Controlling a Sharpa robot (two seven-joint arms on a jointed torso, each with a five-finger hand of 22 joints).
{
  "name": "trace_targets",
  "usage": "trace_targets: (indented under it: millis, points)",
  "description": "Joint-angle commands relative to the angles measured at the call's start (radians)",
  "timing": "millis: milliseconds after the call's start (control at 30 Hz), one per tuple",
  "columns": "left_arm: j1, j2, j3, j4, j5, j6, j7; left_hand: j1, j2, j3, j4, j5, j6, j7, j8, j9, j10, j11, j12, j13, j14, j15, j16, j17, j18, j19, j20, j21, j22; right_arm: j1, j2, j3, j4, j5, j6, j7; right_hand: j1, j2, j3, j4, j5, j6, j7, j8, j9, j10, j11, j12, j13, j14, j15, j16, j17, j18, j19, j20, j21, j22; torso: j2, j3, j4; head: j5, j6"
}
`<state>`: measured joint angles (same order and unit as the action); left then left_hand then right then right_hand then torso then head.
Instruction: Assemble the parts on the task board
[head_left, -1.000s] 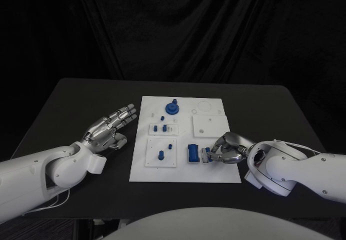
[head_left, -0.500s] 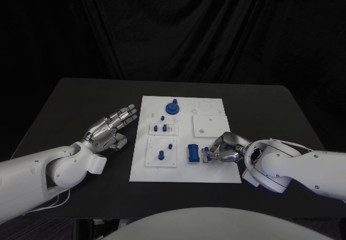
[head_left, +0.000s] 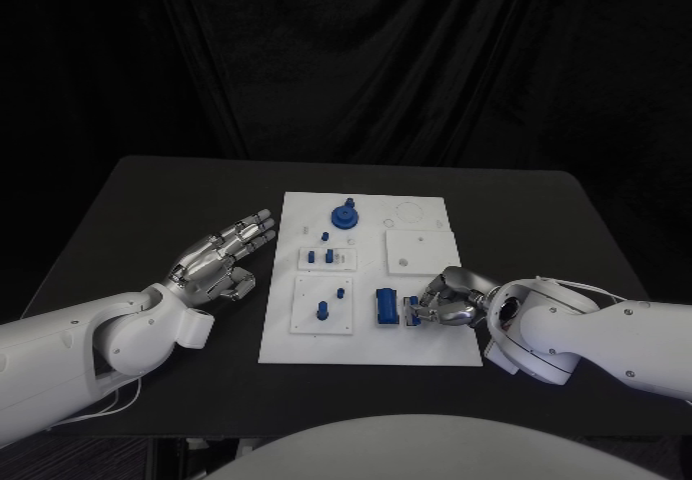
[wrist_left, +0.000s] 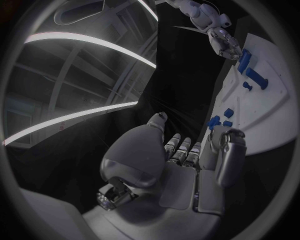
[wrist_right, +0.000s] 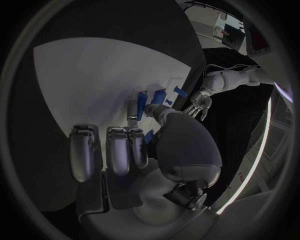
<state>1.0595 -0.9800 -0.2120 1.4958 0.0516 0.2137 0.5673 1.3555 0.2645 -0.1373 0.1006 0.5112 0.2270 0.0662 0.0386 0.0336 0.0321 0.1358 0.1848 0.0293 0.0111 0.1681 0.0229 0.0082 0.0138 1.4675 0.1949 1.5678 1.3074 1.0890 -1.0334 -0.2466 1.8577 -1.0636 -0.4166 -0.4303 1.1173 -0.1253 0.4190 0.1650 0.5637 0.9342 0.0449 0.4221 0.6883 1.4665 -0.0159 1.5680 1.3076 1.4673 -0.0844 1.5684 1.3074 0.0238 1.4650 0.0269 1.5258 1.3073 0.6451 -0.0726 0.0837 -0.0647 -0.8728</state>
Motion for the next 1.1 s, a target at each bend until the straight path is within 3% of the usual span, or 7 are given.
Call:
trace_targets:
  millis: [33,167,333,567,767,900,1100]
  points:
    - [-0.001,0.002,0.001,0.001,0.003,0.017,0.005,-0.009,-0.004,0.005,-0.003,0.004,0.006,0.001,0.006,0.001,-0.001,0.005,0.006,0.001,-0.002,0.008,0.007,0.001,-0.014,0.103,0.004,0.003,0.263,-0.002,0.001,-0.002,-0.001,-0.011,0.021,-0.029,-0.014,0.004,-0.015,0.002,-0.028,-0.003,0.006,-0.001,-0.002,0.104,-0.003,0.003,0.263,0.103,0.005,0.002,0.263,-0.008,0.078,0.004,-0.005,0.242,0.001,0.0010,-0.0012,0.002,0.000]
    - [-0.002,0.002,0.001,0.000,0.003,0.018,0.004,-0.009,-0.004,0.005,-0.003,0.004,0.006,0.001,0.006,0.001,-0.001,0.005,0.006,0.001,-0.002,0.008,0.007,0.001,-0.014,0.103,0.004,0.003,0.263,-0.002,0.003,-0.002,-0.002,-0.017,0.018,-0.024,-0.019,0.010,-0.032,0.007,-0.054,-0.004,0.006,-0.002,-0.003,0.104,-0.003,0.003,0.263,0.103,0.005,0.002,0.263,-0.007,0.077,0.004,-0.007,0.241,0.000,0.0007,-0.0004,0.002,0.000]
    - [-0.002,0.002,0.001,-0.001,0.003,0.018,0.002,-0.009,-0.004,0.005,-0.003,0.004,0.006,0.001,0.006,0.001,-0.001,0.005,0.006,0.001,-0.002,0.008,0.007,0.001,-0.014,0.103,0.004,0.003,0.263,-0.002,0.005,-0.002,-0.003,-0.028,0.015,-0.023,-0.045,0.020,-0.078,0.034,-0.138,0.000,0.008,-0.003,-0.006,0.104,-0.002,0.003,0.263,0.103,0.006,0.002,0.263,-0.007,0.077,0.005,-0.007,0.241,0.000,0.0008,-0.0004,0.002,0.000]
    - [-0.003,0.003,0.001,-0.001,0.003,0.015,0.004,-0.010,-0.005,0.008,-0.005,0.005,0.008,0.007,0.008,0.001,-0.001,0.002,0.008,0.001,-0.001,0.011,0.008,0.002,-0.014,0.103,0.004,0.003,0.263,-0.003,0.008,-0.002,-0.006,-0.032,0.008,-0.023,-0.064,0.030,-0.124,0.062,-0.208,0.001,0.009,-0.005,-0.009,0.104,-0.001,0.003,0.263,0.103,0.007,0.002,0.261,-0.006,0.075,0.006,-0.011,0.240,0.000,0.0006,0.0002,0.002,0.000]
    - [-0.004,0.003,0.001,-0.002,0.003,0.016,0.003,-0.010,-0.006,0.008,-0.006,0.005,0.009,0.007,0.008,0.002,-0.001,0.001,0.008,0.001,-0.001,0.011,0.008,0.002,-0.014,0.103,0.003,0.003,0.263,-0.003,0.008,-0.002,-0.005,-0.033,-0.010,-0.016,-0.098,0.042,-0.176,0.110,-0.292,0.005,0.010,-0.003,-0.011,0.104,0.000,0.003,0.263,0.103,0.008,0.002,0.260,-0.005,0.074,0.007,-0.012,0.239,0.000,0.0008,-0.0002,0.003,0.000]
    - [-0.004,0.003,0.001,-0.002,0.003,0.017,0.002,-0.010,-0.006,0.008,-0.006,0.005,0.009,0.007,0.008,0.002,-0.001,0.001,0.008,0.001,-0.001,0.011,0.008,0.002,-0.014,0.103,0.003,0.003,0.263,-0.003,0.005,-0.002,-0.003,-0.033,-0.027,-0.006,-0.118,0.060,-0.191,0.126,-0.291,0.007,0.008,0.000,-0.010,0.104,-0.001,0.003,0.263,0.102,0.007,0.001,0.258,-0.005,0.074,0.007,-0.013,0.238,0.000,0.0005,-0.0001,0.004,0.000]
    - [-0.004,0.001,0.001,0.000,0.003,0.017,0.002,-0.010,-0.006,0.008,-0.006,0.005,0.009,0.007,0.008,0.002,-0.001,0.001,0.008,0.001,-0.001,0.011,0.008,0.002,-0.014,0.103,0.003,0.003,0.263,-0.003,-0.017,-0.002,0.008,-0.033,-0.037,0.014,-0.110,0.062,-0.200,0.120,-0.265,0.006,0.006,0.002,-0.008,0.104,-0.003,0.003,0.263,0.103,0.005,0.001,0.260,-0.005,0.074,0.005,-0.012,0.239,0.000,0.0008,-0.0001,0.008,0.000]
